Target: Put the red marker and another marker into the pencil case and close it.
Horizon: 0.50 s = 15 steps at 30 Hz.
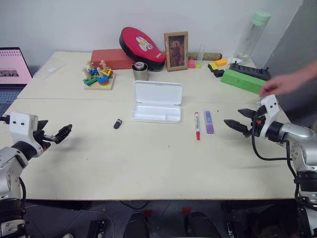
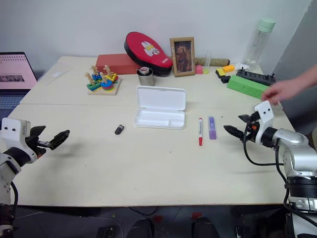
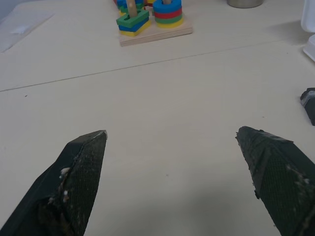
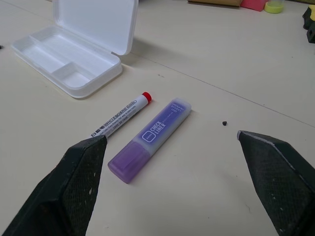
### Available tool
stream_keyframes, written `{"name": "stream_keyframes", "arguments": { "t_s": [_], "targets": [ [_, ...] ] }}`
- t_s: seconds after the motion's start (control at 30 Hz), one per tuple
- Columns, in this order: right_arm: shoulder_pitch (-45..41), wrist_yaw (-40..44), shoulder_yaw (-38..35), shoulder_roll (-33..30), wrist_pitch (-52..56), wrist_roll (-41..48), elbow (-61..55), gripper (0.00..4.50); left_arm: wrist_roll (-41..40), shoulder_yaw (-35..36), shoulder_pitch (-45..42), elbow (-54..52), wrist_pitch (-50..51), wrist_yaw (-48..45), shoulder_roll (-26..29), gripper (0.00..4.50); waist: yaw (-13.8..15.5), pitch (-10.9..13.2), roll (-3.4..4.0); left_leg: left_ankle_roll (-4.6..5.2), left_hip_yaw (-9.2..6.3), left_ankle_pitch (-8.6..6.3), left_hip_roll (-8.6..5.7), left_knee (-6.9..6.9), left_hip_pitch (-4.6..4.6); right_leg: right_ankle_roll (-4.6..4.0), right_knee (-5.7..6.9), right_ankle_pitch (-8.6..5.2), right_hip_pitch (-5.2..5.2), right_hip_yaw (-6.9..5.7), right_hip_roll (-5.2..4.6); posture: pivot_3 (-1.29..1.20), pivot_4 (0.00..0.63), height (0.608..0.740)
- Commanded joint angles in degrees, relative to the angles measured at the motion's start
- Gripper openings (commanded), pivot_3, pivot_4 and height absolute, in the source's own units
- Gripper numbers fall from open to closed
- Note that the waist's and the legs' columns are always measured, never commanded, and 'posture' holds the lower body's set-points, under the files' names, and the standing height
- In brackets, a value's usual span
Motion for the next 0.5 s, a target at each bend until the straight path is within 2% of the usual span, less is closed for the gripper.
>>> {"name": "stream_keyframes", "arguments": {
  "t_s": [0.03, 0.5],
  "targets": [
    [-0.94, -0.13, -0.68, -0.55, -1.05, -0.18, -0.67, 4.47, -0.94, 1.24, -0.54, -2.48, -0.53, 0.46, -0.06, 4.50, 0.00, 0.00, 0.00, 0.00, 0.00, 0.00, 0.00, 0.00, 0.00, 0.00, 0.00, 0.00, 0.00, 0.00, 0.00, 0.00, 0.150, 0.740],
    [-0.47, 0.27, -0.80, -0.77, -2.13, -0.36, 0.40, 4.47, -1.17, 0.66, 0.59, -6.28, 2.26, 1.34, -0.72, 4.50, -0.02, 0.00, 0.00, 0.00, 0.00, 0.00, 0.00, 0.00, 0.01, 0.00, 0.01, 0.00, 0.00, 0.00, 0.00, 0.00, 0.150, 0.740]
  ]
}}
